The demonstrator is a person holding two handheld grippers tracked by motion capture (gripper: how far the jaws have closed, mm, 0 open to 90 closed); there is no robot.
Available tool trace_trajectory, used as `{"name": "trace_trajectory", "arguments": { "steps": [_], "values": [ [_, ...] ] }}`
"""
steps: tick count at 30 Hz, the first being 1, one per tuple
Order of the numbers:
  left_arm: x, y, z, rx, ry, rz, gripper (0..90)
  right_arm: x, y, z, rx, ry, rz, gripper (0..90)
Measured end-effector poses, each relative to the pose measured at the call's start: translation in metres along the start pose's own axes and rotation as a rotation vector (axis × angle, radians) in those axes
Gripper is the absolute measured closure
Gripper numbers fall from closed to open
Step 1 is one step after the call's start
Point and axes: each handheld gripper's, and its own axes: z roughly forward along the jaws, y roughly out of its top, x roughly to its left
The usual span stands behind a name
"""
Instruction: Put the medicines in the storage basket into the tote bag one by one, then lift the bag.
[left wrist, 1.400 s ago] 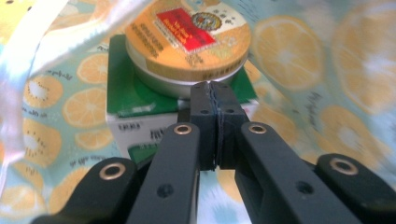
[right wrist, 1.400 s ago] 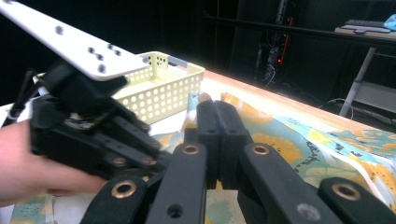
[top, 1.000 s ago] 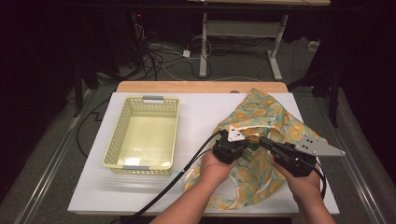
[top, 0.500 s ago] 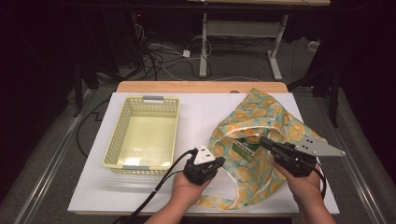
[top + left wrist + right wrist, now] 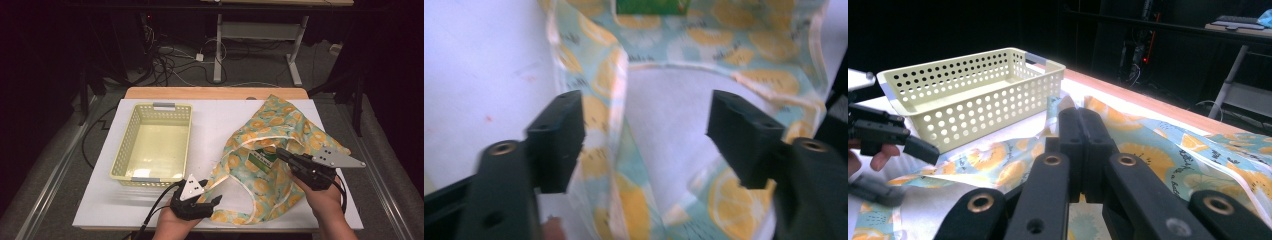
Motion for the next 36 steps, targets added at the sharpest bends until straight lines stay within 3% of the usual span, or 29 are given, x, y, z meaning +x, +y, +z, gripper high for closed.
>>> {"name": "trace_trajectory", "arguments": {
  "steps": [4,8,12,14,16,17,20,23,27,30,36],
  "values": [
    [-0.001,-0.005,-0.002,0.019,0.017,-0.023,15.3,0.000,-0.002,0.000,0.005,-0.002,0.006,90.0],
    [0.004,-0.010,-0.002,0.056,0.008,-0.068,10.9,-0.002,-0.004,0.000,0.010,-0.006,0.013,90.0],
    [0.005,-0.015,0.000,0.082,0.049,-0.064,9.7,-0.004,-0.005,-0.001,0.010,-0.007,0.021,90.0],
    [0.005,-0.018,0.003,0.111,0.083,-0.067,9.7,-0.004,-0.005,-0.001,0.011,-0.008,0.019,90.0],
    [0.006,-0.021,0.009,0.157,0.080,-0.079,9.8,-0.003,-0.006,-0.001,0.012,-0.005,0.018,90.0],
    [0.005,-0.021,0.009,0.166,0.091,-0.064,11.3,-0.003,-0.006,0.000,0.013,-0.003,0.020,90.0],
    [0.000,-0.023,0.008,0.142,0.104,-0.036,28.8,-0.002,-0.005,0.000,0.013,-0.003,0.012,90.0],
    [-0.004,-0.025,0.007,0.124,0.070,0.000,50.7,-0.002,-0.006,-0.001,0.012,-0.006,0.017,90.0],
    [-0.002,-0.025,0.006,0.113,0.043,0.016,78.1,-0.004,-0.007,0.001,0.014,-0.012,0.021,90.0],
    [-0.002,-0.025,0.005,0.103,0.021,0.032,83.8,-0.004,-0.007,0.003,0.010,-0.022,0.015,90.0],
    [-0.005,-0.017,-0.004,-0.024,-0.001,0.036,85.9,-0.003,-0.009,0.001,-0.002,-0.029,0.016,90.0]
  ]
}}
